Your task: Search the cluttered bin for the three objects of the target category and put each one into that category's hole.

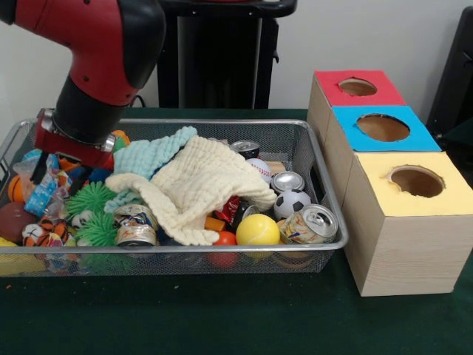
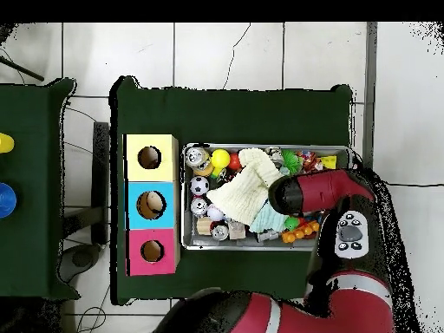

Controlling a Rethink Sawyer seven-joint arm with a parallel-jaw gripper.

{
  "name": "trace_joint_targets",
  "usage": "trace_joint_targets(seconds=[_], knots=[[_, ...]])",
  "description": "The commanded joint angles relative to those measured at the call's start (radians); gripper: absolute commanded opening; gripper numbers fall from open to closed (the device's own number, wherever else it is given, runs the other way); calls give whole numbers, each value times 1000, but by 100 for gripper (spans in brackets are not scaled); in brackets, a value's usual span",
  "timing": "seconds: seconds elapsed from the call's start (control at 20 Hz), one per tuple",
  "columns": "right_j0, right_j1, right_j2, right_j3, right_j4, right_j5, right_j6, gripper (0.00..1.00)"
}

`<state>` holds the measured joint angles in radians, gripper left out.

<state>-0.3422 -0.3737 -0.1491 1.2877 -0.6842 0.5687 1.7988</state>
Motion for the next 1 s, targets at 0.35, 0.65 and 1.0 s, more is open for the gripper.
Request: trace_joint_targets(seconds=[0.35,0.65,1.0], knots=[[-1,60,-7,139,105,-116,278,100],[-3,66,-14,163,132,-152,272,100],[-21,50,-11,218,167,-207,253,100]])
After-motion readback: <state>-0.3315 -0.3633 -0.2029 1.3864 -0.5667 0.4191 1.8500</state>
